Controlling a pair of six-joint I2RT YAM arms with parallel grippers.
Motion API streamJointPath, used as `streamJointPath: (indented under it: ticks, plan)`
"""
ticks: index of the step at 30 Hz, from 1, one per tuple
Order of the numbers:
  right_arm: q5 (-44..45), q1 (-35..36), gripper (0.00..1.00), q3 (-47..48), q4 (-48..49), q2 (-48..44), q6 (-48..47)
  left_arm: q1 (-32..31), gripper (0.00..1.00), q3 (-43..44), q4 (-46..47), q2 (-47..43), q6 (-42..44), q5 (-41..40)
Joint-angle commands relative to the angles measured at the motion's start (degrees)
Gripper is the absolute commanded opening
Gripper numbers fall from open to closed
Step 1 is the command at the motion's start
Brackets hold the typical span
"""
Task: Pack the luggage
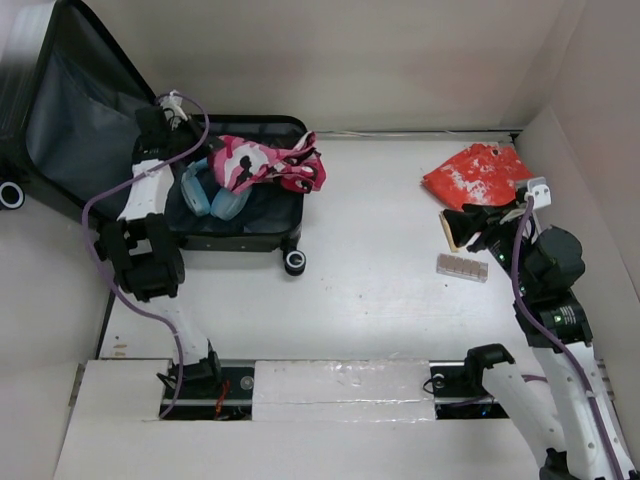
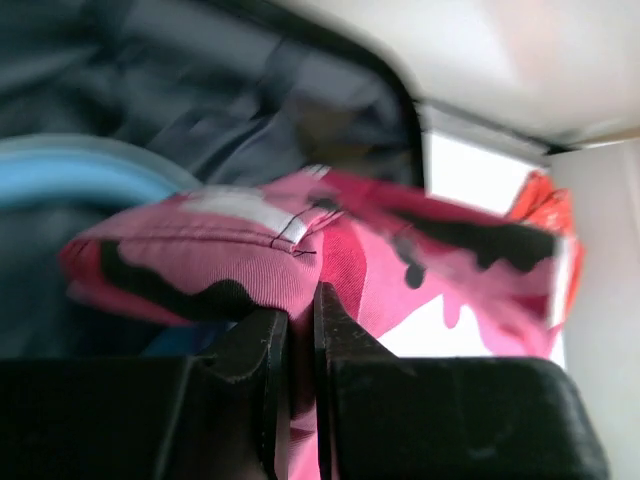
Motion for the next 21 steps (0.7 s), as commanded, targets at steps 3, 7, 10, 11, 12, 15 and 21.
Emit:
streamJointPath:
  ticks: [3,7,10,11,12,15,21]
  plan:
    - [-0.41,-0.49,0.54,2.52,2.37,-0.30,0.27,-7.11,0.00,19.06,15.73,0.88,-8.93,7.97]
    - [0.12,-0.49,0.54,2.52,2.37,0.23,0.27,-7.12,0.00,27.89,16.53,5.73,-12.46,11.93]
    - [0.64,-0.49,0.54,3.05,2.37,0.75,-0.25,-3.79,0.00,21.88,20.56,4.59,-12.46,15.45]
    - [0.64,-0.49,0.54,3.05,2.37,0.76,-0.26,-2.21,0.00,20.10,20.57,3.98,-11.33,15.45]
    - [0.12,-0.49,0.54,3.05,2.98,1.28,-0.26,-1.33,0.00,18.08,19.96,3.01,-10.10,16.76]
    - [-0.59,-0.49,0.54,3.05,3.68,2.42,-0.26,2.09,0.00,6.23,21.70,0.47,-6.67,17.30]
    - [-1.11,0.04,0.54,1.38,4.21,2.43,-0.26,10.88,0.00,-10.92,28.14,-2.18,-4.65,17.21]
